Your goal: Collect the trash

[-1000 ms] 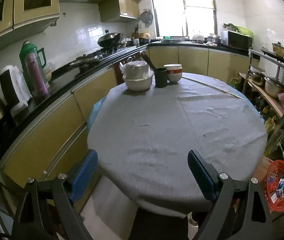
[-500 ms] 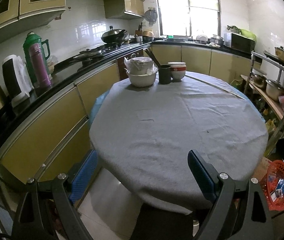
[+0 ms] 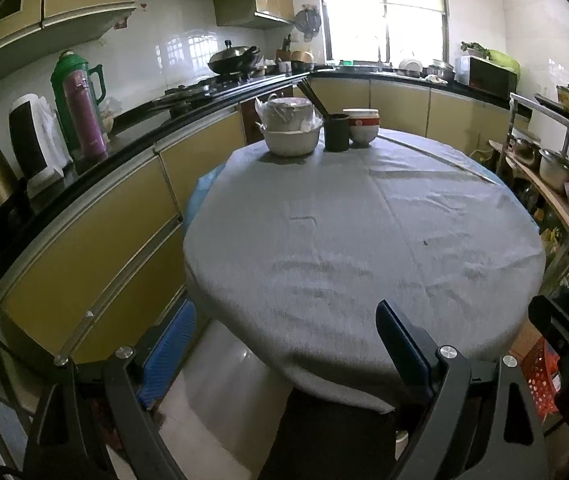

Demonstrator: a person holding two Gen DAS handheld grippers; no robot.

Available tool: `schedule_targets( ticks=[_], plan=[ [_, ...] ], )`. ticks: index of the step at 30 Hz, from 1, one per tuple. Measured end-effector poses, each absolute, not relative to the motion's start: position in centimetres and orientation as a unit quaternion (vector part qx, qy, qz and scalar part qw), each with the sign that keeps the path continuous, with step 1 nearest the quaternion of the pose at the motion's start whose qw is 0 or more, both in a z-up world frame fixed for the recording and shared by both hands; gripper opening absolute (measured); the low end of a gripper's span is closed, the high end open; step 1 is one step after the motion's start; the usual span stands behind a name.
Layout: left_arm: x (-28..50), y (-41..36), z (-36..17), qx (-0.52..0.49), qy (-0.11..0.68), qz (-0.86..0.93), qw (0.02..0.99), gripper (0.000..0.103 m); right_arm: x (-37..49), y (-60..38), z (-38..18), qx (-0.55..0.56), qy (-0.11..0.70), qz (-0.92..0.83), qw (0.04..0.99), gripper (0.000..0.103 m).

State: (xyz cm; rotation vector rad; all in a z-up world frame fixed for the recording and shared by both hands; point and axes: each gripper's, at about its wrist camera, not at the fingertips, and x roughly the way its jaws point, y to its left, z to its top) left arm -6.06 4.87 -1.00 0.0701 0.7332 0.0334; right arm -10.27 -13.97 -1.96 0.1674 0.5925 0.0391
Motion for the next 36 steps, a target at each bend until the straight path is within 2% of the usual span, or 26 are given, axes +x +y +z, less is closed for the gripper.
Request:
schedule_targets(
  ticks=[36],
  plan=[
    [-2.2,2.1,0.3,0.041,0.361,0.008,0.932,0.092,-7.4,-16.5,-1.4,0.090,0.280,-0.010,0.956,0.063]
  ],
)
